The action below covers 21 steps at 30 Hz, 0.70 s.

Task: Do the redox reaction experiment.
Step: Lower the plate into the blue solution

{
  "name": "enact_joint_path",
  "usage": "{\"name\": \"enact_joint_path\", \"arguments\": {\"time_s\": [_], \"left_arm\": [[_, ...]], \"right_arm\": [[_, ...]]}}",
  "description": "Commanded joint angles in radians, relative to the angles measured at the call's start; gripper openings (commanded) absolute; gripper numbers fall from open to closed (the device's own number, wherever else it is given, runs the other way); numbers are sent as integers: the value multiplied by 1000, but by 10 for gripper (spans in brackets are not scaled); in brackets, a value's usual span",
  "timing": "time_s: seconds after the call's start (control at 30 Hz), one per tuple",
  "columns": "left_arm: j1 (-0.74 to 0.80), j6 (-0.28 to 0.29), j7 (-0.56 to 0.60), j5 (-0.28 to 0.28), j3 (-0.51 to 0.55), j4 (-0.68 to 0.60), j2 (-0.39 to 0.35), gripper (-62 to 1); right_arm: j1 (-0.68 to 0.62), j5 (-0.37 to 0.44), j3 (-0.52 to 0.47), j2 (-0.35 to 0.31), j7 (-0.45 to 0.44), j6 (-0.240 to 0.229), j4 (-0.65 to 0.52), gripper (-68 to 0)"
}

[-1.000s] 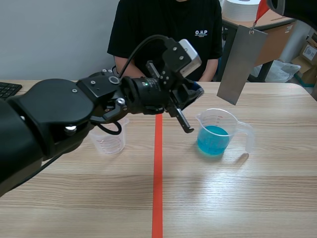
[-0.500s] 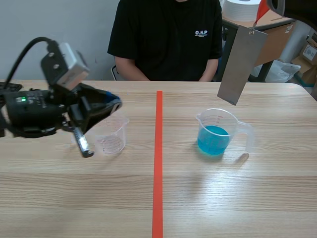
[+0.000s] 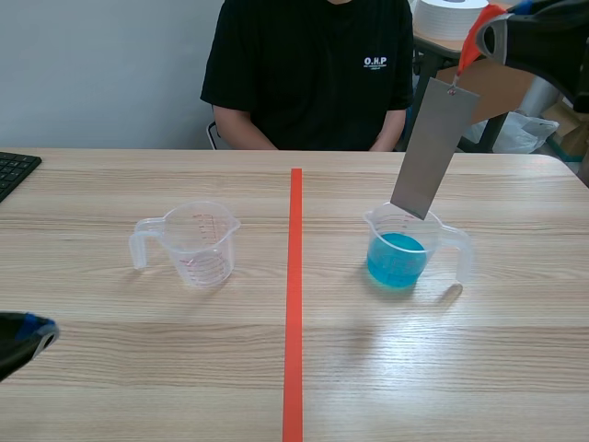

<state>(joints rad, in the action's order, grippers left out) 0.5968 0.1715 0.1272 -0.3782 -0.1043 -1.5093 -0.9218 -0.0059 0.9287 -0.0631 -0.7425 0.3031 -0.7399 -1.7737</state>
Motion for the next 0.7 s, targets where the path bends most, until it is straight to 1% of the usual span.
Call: {"name": "enact_joint_path", "arguments": {"time_s": [0.0,0.1,0.3,0.43,0.53,0.67], "left_arm": [[40,-26,13,-3,26,-3,39,-562],[144,-54,14,-3,95,-3,93,-562],[281,-55,14,4,190,-3,217,-562],[341,-58,14,4,218,-3,304,-562],[372,-80,14,4,223,-3,363,-562],[396,-95,11,4,223,-3,437,-562]], "right_arm": [[17,-12,0,-10,-35,-6,8,-658],[17,-43,12,-6,-57,-6,28,-658],[17,-135,13,43,-86,-6,61,-658],[18,-164,37,60,-104,-6,81,-658],[20,-192,58,70,-119,-6,90,-658],[20,-209,74,73,-138,-6,103,-658]]}}
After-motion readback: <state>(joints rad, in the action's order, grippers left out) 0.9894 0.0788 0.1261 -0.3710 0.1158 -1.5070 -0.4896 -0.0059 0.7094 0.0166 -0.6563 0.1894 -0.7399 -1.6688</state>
